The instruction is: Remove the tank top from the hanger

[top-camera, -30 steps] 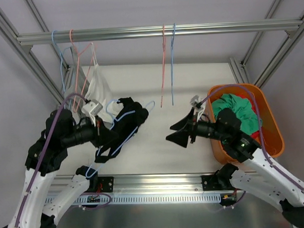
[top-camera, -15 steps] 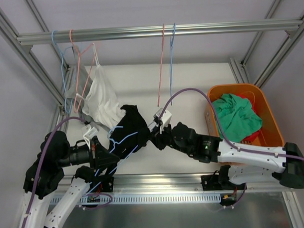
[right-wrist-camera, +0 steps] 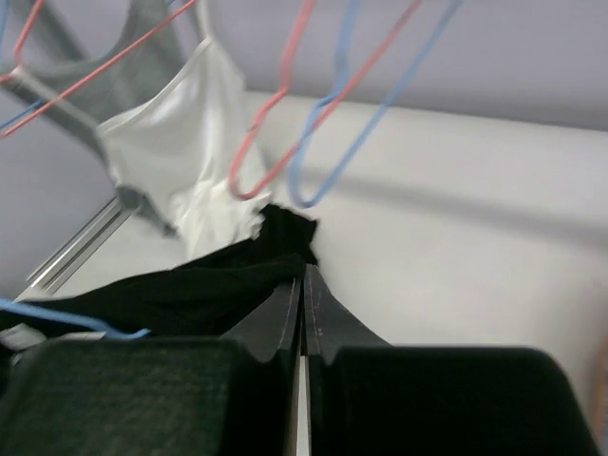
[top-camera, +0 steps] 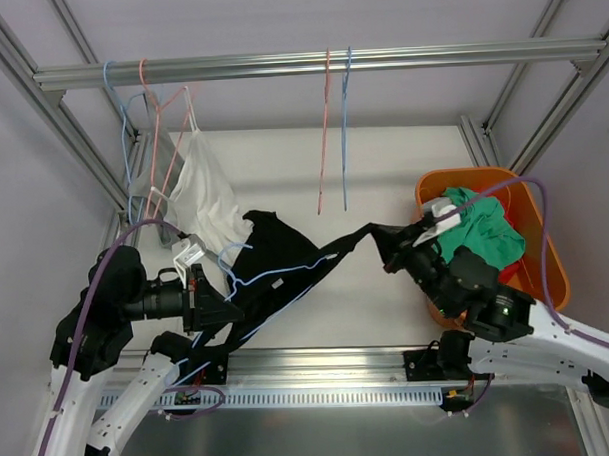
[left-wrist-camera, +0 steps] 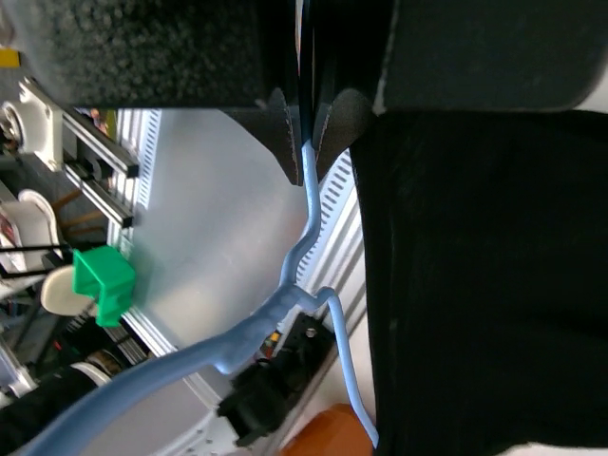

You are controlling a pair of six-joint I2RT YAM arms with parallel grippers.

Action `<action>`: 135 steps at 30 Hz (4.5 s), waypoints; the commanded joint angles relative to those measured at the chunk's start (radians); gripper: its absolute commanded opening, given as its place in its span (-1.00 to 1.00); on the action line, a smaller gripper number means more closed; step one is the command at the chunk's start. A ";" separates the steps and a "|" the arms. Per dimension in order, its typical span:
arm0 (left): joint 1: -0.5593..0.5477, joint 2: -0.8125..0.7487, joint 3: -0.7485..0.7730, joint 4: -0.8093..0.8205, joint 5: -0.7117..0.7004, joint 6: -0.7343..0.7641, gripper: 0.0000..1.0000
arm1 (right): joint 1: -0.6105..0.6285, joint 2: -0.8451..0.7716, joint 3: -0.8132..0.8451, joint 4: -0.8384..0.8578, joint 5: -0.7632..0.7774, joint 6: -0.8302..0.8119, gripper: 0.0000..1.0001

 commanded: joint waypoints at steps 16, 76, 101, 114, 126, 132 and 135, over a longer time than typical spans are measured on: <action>-0.308 0.421 0.465 0.740 -0.009 -0.170 -1.00 | -0.171 -0.145 0.479 -0.591 0.032 -0.051 -0.99; -0.465 0.952 0.921 0.221 -1.282 -0.081 -1.00 | -0.188 0.006 -0.038 -0.449 -0.363 0.241 0.99; -0.334 1.334 1.241 0.178 -1.149 -0.051 -1.00 | -0.192 -0.008 -0.128 -0.452 -0.352 0.247 0.99; -0.336 0.875 0.864 0.179 -1.264 -0.096 0.97 | -0.212 0.400 -0.116 -0.263 -0.386 0.176 0.99; -0.336 0.287 0.293 0.161 -1.446 -0.124 0.97 | -0.179 0.857 -0.155 0.036 -0.260 0.281 0.99; -0.336 0.159 0.130 0.150 -1.454 -0.071 0.97 | -0.105 0.933 -0.167 0.064 -0.184 0.350 -0.70; -0.336 0.101 0.049 0.155 -1.503 -0.088 0.97 | -0.061 0.812 -0.178 0.065 -0.155 0.341 -0.99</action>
